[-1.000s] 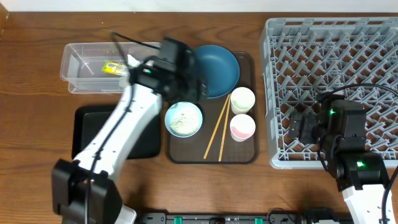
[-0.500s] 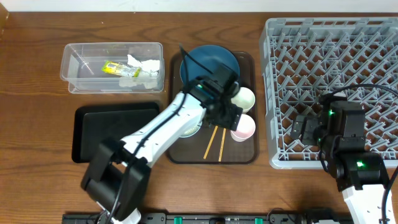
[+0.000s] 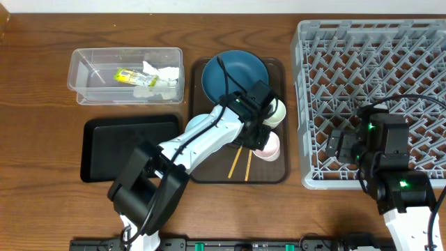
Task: Sort waste into correct bins and load items into the dishwasher rack
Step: 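Reach the left gripper to the pink cup and grasp it, then lift the pink cup with the left gripper and hand it to the right gripper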
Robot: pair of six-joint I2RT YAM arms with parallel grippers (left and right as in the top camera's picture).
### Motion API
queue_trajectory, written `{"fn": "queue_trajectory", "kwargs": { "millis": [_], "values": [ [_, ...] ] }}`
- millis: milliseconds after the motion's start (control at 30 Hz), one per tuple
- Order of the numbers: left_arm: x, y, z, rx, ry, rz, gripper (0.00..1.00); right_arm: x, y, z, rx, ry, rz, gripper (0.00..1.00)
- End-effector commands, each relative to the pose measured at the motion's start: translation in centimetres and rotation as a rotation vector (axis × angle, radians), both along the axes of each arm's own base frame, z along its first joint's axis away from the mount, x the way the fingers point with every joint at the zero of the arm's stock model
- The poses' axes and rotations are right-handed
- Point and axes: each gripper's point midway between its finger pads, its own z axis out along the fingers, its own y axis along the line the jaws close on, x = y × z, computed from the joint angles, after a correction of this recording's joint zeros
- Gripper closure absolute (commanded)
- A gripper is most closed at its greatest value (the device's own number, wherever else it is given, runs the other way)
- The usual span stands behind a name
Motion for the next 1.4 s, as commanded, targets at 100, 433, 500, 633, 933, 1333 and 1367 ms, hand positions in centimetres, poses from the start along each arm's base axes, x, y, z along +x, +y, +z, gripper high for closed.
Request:
{"fn": "queue_trajectory", "kwargs": {
  "millis": [100, 433, 500, 633, 933, 1333, 1367],
  "values": [
    [-0.3, 2.1, 1.3, 0.026, 0.02, 0.027, 0.94, 0.2, 0.0, 0.8, -0.005, -0.018, -0.009, 0.01],
    [3.8, 6.0, 10.6, -0.259, -0.08, 0.188, 0.94, 0.7, 0.9, 1.1, 0.034, -0.038, 0.025, 0.01],
    [4.8, 5.6, 12.9, -0.423, -0.069, 0.185, 0.94, 0.8, 2.7, 1.2, 0.092, -0.041, 0.122, 0.01],
    [5.8, 4.8, 16.3, -0.705, -0.019, 0.125, 0.94, 0.7, 7.8, 1.9, 0.247, -0.059, 0.403, 0.01],
    [4.3, 3.1, 17.8, -0.99, 0.203, 0.007, 0.94, -1.3, 15.1, 3.2, 0.511, -0.116, 0.929, 0.01],
    [2.5, 1.2, 18.0, -1.055, 0.311, -0.064, 0.94, 1.3, 17.3, 5.2, 0.603, -0.309, 1.124, 0.01],
    [2.4, 1.1, 18.0, -1.055, 0.313, -0.068, 0.94, 1.6, 17.4, 5.4, 0.594, -0.326, 1.131, 0.01]
  ]
}}
